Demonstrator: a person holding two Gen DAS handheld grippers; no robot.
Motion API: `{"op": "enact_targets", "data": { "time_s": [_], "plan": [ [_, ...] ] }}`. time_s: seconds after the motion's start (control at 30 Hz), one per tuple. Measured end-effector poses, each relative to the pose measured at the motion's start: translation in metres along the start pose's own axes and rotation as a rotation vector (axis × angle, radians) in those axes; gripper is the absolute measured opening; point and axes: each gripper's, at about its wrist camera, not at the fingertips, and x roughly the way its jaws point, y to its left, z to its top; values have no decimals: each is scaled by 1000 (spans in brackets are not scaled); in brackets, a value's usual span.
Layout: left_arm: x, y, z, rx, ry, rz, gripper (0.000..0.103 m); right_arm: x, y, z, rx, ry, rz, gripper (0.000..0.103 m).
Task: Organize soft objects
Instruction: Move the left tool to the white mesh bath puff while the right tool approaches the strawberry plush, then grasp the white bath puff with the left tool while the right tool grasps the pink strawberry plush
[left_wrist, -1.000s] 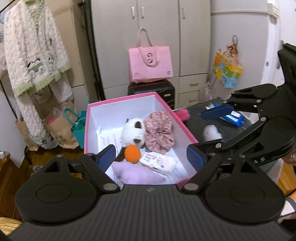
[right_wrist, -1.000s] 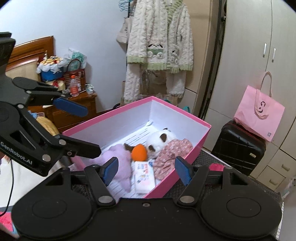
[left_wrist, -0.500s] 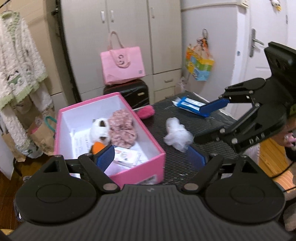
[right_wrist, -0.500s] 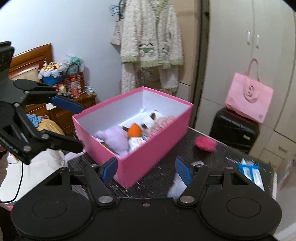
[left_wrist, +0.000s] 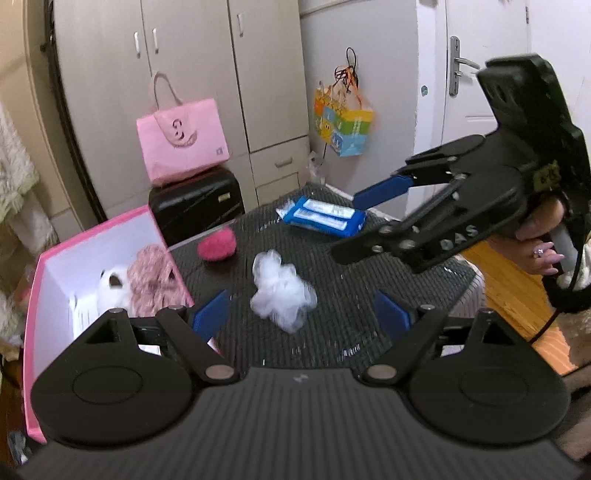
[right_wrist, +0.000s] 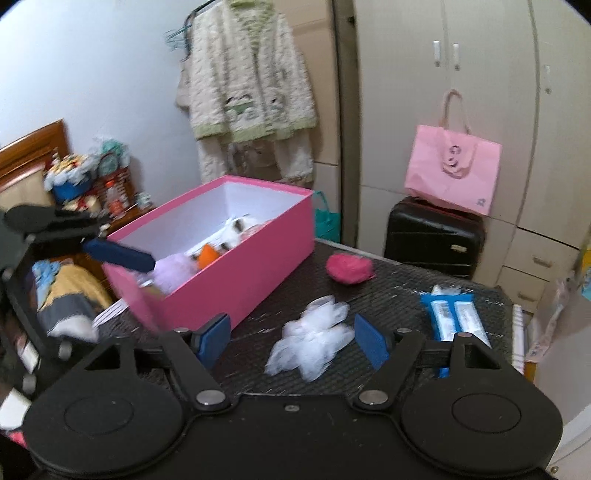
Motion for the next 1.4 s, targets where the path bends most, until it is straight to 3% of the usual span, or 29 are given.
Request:
{"op": "enact_targets", "data": {
  "time_s": [0.13,0.33,0.6,0.73,1.07,1.17,1.27,1.33,1.4],
  "plan": [
    [23,-4,9,-14,-17,24,86,17,-16,8,6,-7,-9,79],
    [60,0,17,-111,-29,16,86,48,-45,15,28,3,24,79],
    [117,0,12,-156,11,99,86,81,-72,18,15,0,52,79],
    [133,-2,10,-170,-15,147,86,101,-79,17,-47,-2,65,79],
    [181,-3,-7,-213,30,223,85,169,-95,37,-101,48,190,79],
    [197,-4,-12,-185,64,289,83,192,-100,37,-98,92,211,79],
    [205,2,-16,-202,82,286,77,211,-101,34,-116,115,216,79],
    [208,5,-18,-219,87,292,61,222,-102,33,-125,123,213,79],
    [208,7,-20,-229,80,278,56,231,-103,32,-128,132,207,79]
  ]
}}
